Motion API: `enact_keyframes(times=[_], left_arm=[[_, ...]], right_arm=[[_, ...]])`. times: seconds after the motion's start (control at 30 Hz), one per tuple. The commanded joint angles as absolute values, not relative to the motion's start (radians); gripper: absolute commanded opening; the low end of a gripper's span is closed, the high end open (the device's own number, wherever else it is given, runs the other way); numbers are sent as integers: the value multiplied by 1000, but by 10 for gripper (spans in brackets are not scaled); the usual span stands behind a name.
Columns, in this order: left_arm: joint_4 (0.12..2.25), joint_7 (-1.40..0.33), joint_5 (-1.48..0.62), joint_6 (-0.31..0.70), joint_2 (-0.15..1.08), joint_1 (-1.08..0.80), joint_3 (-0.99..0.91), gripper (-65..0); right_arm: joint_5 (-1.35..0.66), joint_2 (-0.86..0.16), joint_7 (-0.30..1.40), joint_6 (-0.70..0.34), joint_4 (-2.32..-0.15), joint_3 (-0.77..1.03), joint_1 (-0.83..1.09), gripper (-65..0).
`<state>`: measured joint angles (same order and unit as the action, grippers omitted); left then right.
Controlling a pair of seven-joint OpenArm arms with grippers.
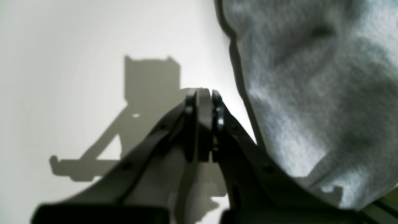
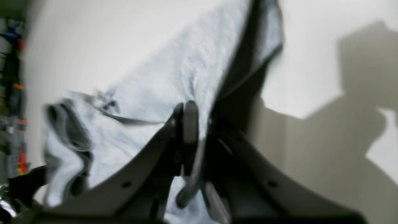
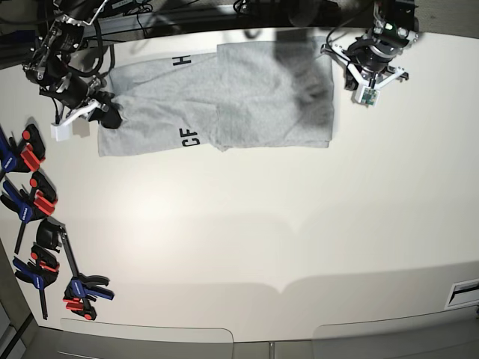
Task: Fold the T-shirt properly
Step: 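Grasp the shirt end near the right gripper and lift it, then fold the lifted shirt end over toward the left gripper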
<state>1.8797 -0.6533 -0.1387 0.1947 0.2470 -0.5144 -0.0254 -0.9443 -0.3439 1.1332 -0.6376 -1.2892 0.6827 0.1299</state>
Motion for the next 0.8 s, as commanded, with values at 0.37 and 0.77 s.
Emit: enact_keyframes(times=[0.37,0.77], left_arm=[[1891,-634,-178,199,253,-515,-27,-650],[1890,-635,-178,199,252,-515,-27,-650]], right_arm=[[-1320,-360,1325,-698,-1434,688,117,-650],[-1484,-180,1396,-698,-1773,585,195,-650]])
